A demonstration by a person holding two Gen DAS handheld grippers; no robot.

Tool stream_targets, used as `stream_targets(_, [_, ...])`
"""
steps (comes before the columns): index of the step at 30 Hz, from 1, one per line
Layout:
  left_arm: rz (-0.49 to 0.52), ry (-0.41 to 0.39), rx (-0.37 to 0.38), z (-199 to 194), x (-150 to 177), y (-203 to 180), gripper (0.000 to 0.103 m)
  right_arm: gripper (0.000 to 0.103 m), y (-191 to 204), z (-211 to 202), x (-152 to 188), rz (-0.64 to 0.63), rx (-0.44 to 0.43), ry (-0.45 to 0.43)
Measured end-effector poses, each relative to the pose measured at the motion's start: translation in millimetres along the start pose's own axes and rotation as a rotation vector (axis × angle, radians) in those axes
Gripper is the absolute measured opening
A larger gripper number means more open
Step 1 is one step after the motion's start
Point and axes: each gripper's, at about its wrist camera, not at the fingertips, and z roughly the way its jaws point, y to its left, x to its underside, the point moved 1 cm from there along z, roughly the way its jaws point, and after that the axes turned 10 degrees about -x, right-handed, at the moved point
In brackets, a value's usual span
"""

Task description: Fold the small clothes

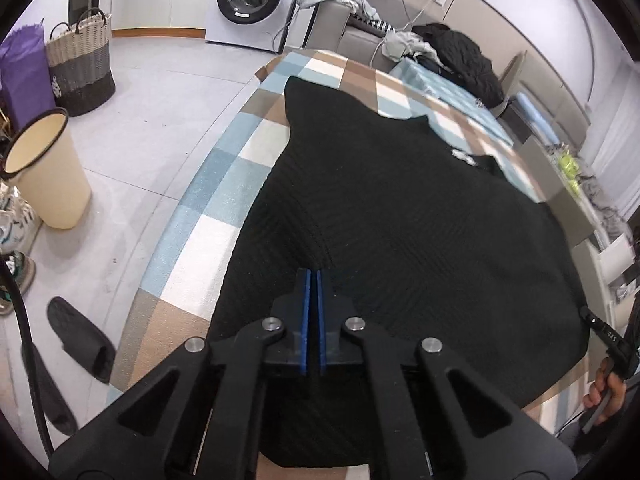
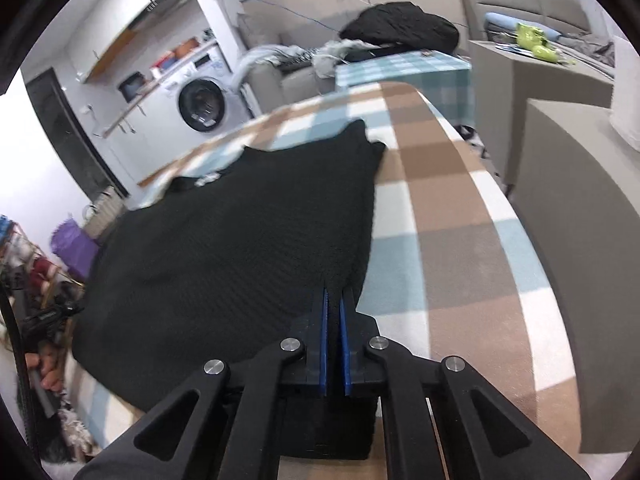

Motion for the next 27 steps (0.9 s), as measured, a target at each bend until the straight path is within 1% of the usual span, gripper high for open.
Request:
stream_targets(2, [0.016,0.010,-0.004,-0.4,0.2,-0.8,0.001,0.005,3.9,4.2,0.9,-0.011,0.014,0.030])
stream_targets(4, [0.035,0.014,-0.005,-5.4,-0.2,-2.3,0.001,0.012,7.1,-2.5,-1.8,-0.014,0.005,0.013])
stream_targets(5, [0.037,0.006,0.002,-9.2,-0.3,-1.9,0.004,0.015,10.3,-8.8,-3.9,-0.023,-0.003,-0.002])
stream_targets(6, [0.043,-0.004,0.005,-15.3,-0.2,-1.9,0.010,0.026,14.6,-15.1,-6.5,-0.037,-0.002,-0.014])
stream_targets(7, [0.052,-0.018,0.001,-22.5,0.4,-2.6,0.015,0.041,19.4,-21.3,-8.9,-0.049,-0.002,-0.030])
stream_targets(8, [0.068,-0.036,-0.005,-30.5,1.3,-4.8,0.025,0.046,27.8,-28.4,-12.3,-0.070,-0.019,-0.049])
stream_targets(9, [0.086,-0.062,-0.006,-39.1,2.7,-8.4,0.035,0.048,35.9,-31.8,-14.5,-0.093,-0.034,-0.055])
stream_targets(10, [0.101,-0.080,-0.004,-45.9,3.8,-12.2,0.041,0.051,42.7,-33.1,-15.9,-0.111,-0.042,-0.057])
stream_targets(11, [0.122,-0.098,0.003,-52.9,5.4,-18.2,0.053,0.055,53.9,-32.9,-17.2,-0.138,-0.056,-0.053])
stream_targets(12, [0.144,-0.114,0.018,-59.9,7.6,-26.8,0.062,0.068,63.2,-31.2,-16.7,-0.156,-0.068,-0.047])
stream_targets(13, [0.158,-0.122,0.034,-63.9,10.0,-33.5,0.066,0.079,74.1,-27.3,-15.9,-0.180,-0.090,-0.040])
stream_targets(14, [0.175,-0.125,0.051,-66.3,12.5,-42.1,0.072,0.082,82.3,-22.8,-14.7,-0.196,-0.109,-0.036])
stream_targets(15, [0.197,-0.123,0.079,-66.4,16.3,-55.3,0.075,0.088,93.1,-13.6,-12.0,-0.210,-0.132,-0.024])
stream_targets(17, [0.231,-0.107,0.118,-62.1,23.7,-76.5,0.079,0.088,106.7,7.1,-6.6,-0.219,-0.156,0.025])
stream_targets(22, [0.301,-0.017,0.170,-36.8,43.7,-126.4,0.079,0.088,134.8,59.2,9.2,-0.274,-0.157,0.123])
stream_targets(25, [0.369,0.011,0.167,-23.2,57.1,-146.3,0.079,0.088,147.1,82.0,19.4,-0.356,-0.085,0.151])
stream_targets(27, [0.414,-0.011,0.140,-22.9,63.8,-153.4,0.080,0.088,152.1,90.3,24.1,-0.414,-0.030,0.150])
